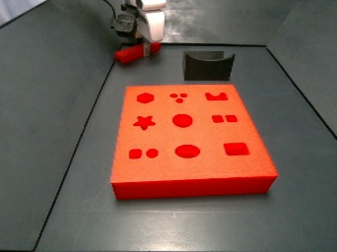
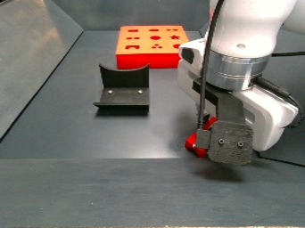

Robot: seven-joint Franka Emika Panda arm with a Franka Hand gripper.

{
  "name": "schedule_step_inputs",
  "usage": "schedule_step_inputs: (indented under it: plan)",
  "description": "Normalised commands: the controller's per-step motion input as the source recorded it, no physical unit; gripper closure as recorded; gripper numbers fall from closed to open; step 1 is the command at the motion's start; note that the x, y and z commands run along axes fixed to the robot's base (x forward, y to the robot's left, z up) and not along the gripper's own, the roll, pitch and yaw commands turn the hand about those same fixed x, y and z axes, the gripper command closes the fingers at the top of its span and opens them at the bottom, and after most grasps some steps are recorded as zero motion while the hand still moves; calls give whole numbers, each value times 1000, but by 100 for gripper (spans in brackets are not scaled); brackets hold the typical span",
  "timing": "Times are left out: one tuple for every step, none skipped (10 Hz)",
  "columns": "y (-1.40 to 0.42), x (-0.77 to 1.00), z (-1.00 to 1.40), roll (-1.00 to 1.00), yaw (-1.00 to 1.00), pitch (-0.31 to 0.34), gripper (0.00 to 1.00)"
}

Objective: Pick up the arch object. Move up. Place the arch object on the fixture. Regrasp the arch object. Rotate the arch object. Move to above the board. Insert the arch object.
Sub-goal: Pick up the arch object.

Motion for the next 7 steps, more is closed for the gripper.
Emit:
schedule_step_inputs:
  plan:
    - [0, 0, 0, 0, 0, 0, 100]
    - [0, 0, 0, 0, 0, 0, 100]
    - [0, 0, 0, 0, 0, 0, 100]
    - [0, 0, 0, 0, 0, 0, 100]
    - [0, 0, 0, 0, 0, 0, 100]
    - [0, 0, 0, 0, 0, 0, 100]
    - [0, 0, 0, 0, 0, 0, 100]
